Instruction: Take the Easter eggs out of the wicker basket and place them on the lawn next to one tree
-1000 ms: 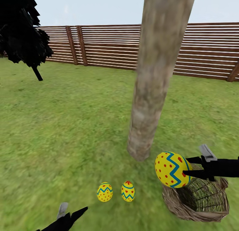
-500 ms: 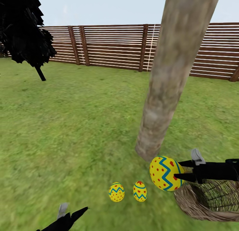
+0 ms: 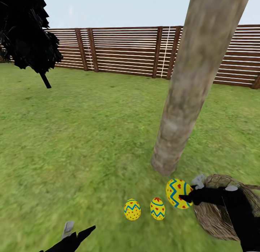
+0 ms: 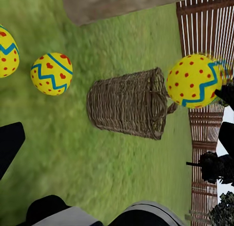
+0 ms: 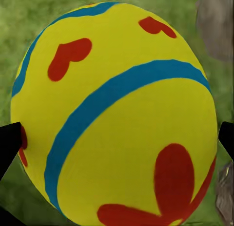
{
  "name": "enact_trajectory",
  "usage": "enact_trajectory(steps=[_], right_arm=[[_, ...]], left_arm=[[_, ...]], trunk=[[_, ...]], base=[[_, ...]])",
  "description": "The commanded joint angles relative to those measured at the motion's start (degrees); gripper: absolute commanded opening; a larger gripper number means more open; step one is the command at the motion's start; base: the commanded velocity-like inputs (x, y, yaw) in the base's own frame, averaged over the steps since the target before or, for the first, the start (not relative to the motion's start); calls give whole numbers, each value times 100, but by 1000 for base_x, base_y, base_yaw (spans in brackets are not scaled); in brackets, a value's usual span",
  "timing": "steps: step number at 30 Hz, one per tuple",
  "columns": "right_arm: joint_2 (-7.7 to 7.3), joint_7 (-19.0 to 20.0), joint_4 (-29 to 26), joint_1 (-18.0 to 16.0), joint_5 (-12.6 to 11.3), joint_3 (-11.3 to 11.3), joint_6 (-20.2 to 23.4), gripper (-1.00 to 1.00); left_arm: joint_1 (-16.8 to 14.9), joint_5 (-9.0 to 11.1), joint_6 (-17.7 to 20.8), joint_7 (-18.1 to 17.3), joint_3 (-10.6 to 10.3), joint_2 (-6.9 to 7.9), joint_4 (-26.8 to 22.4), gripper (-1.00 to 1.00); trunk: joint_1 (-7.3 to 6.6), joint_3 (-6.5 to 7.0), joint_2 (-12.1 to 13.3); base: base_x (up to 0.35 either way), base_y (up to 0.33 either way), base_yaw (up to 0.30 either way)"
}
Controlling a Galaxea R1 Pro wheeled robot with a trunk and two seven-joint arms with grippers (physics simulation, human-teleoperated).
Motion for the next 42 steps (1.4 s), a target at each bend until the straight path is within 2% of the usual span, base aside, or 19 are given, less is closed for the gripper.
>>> enact_trajectory(steps=[1,5,8,11,13,16,29,36,42], right_arm=[[10,-99,139,-5,31,-13,-20,-100],[84,-622,679,-5,28,-44,-454,-100],[222,-892,1037,-5,46,-189,-732,-100],[374,-1369,1464,-5,56,-273,-1082,-100],[416,-1598,1710,-5,44,-286,-1390,-100],[432,-1800,1927,-5,33,-325,-1562,-100],[454,-2745,2539,-5,6,-412,-1635,-100],[464,-2804,2578,-5,4,-421,-1638,-100],[465,-2805,2583,-5,3,-425,-1639,-100]], left_arm=[[-2,29,51,-8,1,1,0,100],[-2,28,51,-4,1,1,0,100],[-2,36,51,-7,6,1,0,100],[-2,51,51,-15,9,1,0,100],[-2,53,51,-16,9,1,0,100],[-2,51,51,-17,10,1,0,100],[-2,53,51,-17,10,1,0,100],[-2,83,51,-29,15,1,0,100],[-2,81,51,-26,13,1,0,100]], trunk=[[-1,-4,-2],[-1,-4,-2],[-1,-4,-2],[-1,-4,-2],[21,-22,-42],[87,-76,-163],[373,-310,-684],[395,-327,-724],[395,-327,-724]], base=[[0,0,0],[0,0,0],[0,0,0],[0,0,0],[0,0,0],[0,0,0],[0,0,0],[7,0,0],[239,0,0]])
